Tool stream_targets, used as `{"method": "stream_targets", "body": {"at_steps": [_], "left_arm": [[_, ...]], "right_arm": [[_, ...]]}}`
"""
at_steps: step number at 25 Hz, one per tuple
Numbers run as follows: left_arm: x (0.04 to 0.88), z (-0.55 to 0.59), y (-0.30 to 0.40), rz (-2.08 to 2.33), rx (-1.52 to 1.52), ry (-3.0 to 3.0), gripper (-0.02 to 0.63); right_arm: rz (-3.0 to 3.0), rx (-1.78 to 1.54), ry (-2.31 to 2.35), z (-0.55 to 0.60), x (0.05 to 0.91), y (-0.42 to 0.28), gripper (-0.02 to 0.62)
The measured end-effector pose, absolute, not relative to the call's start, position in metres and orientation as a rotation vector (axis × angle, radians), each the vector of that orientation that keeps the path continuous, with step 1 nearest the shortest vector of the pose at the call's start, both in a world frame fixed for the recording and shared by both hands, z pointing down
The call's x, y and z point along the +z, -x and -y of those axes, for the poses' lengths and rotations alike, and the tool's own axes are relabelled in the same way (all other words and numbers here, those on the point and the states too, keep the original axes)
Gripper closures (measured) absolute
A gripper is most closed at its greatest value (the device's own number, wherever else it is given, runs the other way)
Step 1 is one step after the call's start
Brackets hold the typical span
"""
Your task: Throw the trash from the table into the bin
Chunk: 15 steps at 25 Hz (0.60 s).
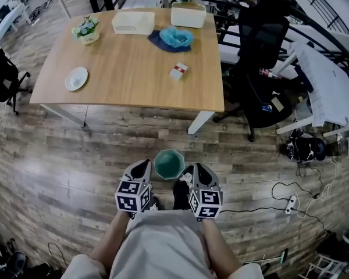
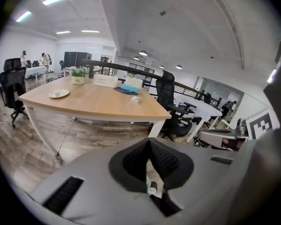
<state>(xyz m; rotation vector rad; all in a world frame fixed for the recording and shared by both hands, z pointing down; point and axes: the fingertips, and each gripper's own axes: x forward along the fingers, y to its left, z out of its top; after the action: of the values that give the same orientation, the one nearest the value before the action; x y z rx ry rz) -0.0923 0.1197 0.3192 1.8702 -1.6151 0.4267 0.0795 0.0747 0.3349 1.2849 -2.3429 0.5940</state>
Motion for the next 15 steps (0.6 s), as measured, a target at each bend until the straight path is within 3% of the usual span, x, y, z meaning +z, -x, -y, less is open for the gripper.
{"method": "stream_targets", "body": {"at_steps": [15], "left_arm": [[0.306, 0.016, 0.083, 1.726, 0.514, -1.771, 0.588]], "right_arm": [[2.393, 0.661, -1.162, 0.062, 0.352, -0.109, 0.569]]}}
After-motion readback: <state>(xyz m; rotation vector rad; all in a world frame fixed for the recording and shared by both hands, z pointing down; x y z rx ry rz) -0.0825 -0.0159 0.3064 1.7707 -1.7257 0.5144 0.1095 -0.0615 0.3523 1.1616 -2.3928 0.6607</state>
